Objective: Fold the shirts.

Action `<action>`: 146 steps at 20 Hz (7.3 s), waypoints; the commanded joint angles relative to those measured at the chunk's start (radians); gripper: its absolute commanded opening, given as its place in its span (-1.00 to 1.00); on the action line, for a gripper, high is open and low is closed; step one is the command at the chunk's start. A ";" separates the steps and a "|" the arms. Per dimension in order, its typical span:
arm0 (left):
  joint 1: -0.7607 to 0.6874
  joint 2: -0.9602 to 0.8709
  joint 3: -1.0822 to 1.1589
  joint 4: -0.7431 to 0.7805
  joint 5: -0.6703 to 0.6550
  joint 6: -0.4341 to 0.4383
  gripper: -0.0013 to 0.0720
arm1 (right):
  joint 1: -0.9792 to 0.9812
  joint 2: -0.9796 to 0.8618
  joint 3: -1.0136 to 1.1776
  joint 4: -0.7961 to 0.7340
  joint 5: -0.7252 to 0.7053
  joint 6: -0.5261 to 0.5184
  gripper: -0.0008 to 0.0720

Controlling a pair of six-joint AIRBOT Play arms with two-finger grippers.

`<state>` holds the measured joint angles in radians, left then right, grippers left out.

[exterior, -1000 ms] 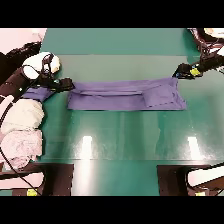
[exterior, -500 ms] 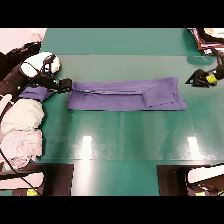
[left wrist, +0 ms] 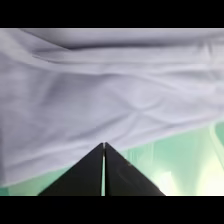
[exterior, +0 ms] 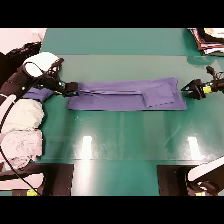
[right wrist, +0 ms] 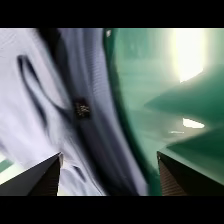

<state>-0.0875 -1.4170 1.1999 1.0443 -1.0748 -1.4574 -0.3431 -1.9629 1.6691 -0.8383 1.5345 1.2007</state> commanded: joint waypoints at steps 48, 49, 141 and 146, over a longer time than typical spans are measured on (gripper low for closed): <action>-0.108 -0.415 0.833 0.125 -0.151 -0.041 -0.91 | 0.873 0.258 0.343 0.095 -0.335 0.011 -0.93; -0.058 -0.381 0.833 0.126 -0.166 -0.035 -0.90 | 0.908 0.232 0.343 0.142 -0.377 -0.028 -0.93; -0.073 -0.186 0.771 0.100 -0.309 0.009 -0.90 | -0.420 0.854 -0.351 -0.180 0.010 0.405 0.40; -0.073 -0.186 0.771 0.100 -0.293 0.010 -0.90 | -0.059 0.853 -0.316 -0.183 0.010 0.376 0.39</action>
<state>-0.1600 -1.6024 1.9705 1.1442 -1.3746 -1.4479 -0.5766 -1.1099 1.3293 -1.0615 1.5375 1.5936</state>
